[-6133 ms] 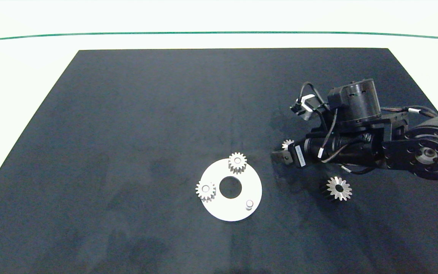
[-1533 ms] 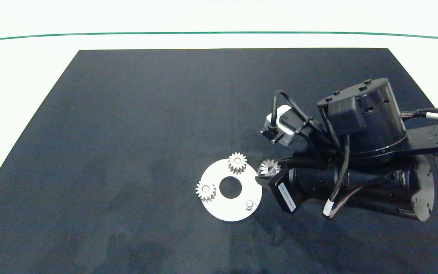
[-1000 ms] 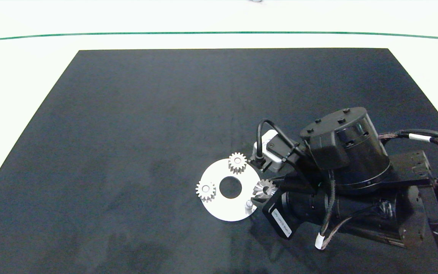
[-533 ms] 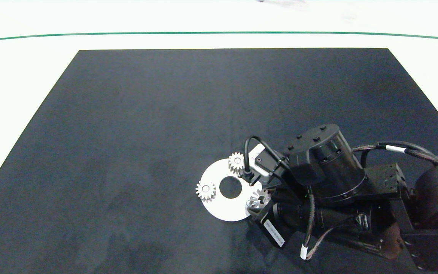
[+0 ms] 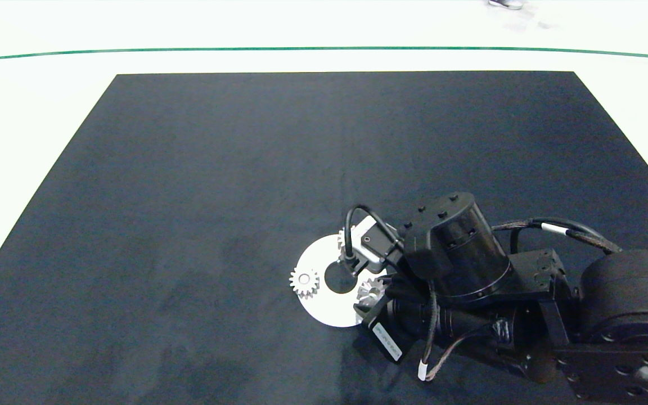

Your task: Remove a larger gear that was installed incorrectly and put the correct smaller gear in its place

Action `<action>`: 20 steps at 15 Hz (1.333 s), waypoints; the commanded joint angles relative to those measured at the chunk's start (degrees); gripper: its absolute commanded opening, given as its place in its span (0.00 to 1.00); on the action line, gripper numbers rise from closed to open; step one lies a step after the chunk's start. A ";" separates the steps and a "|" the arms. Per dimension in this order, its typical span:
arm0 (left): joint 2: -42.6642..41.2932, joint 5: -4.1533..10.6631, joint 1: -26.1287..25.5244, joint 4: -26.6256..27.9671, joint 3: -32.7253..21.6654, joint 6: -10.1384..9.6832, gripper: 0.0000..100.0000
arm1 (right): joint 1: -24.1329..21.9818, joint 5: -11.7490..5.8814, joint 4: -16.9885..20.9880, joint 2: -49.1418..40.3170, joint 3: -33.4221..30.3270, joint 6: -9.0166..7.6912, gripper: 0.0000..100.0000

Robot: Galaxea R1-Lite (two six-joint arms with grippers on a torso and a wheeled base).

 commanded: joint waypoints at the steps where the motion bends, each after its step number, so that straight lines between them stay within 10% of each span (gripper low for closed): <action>1: -0.12 0.06 -0.06 0.07 0.00 0.02 0.16 | 0.47 -0.02 0.09 1.06 0.01 -0.01 0.16; 10: -0.21 0.06 -0.06 0.07 -0.09 0.02 0.16 | 0.56 -1.34 -0.61 1.85 -0.17 0.16 0.16; 11: -0.21 0.06 -0.06 0.07 -0.09 0.02 0.16 | 0.56 -1.42 -0.87 1.85 -0.08 0.16 1.00; 20: -1.17 -0.03 0.56 0.07 -0.18 0.02 0.16 | 0.56 -2.04 0.27 -5.01 0.62 1.48 1.00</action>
